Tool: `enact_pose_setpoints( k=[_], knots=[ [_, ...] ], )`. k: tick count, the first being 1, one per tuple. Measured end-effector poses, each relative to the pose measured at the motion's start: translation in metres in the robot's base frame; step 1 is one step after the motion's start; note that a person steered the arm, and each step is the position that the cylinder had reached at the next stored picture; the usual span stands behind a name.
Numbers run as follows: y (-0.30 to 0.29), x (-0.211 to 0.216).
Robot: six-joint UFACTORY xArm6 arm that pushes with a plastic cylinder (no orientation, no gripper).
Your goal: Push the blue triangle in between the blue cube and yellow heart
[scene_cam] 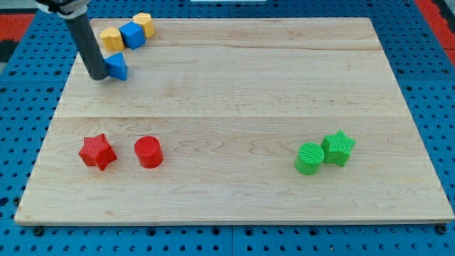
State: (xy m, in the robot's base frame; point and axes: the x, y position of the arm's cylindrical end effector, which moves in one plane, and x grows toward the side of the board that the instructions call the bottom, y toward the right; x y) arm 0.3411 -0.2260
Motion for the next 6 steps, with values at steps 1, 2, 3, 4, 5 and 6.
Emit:
enact_pose_setpoints(
  k=[1,2,3,4,5,6],
  knots=[
    [0.002,-0.015],
    [0.017,0.022],
    [0.038,0.012],
    [0.015,-0.045],
    [0.020,-0.034],
    [0.084,0.000]
  ],
)
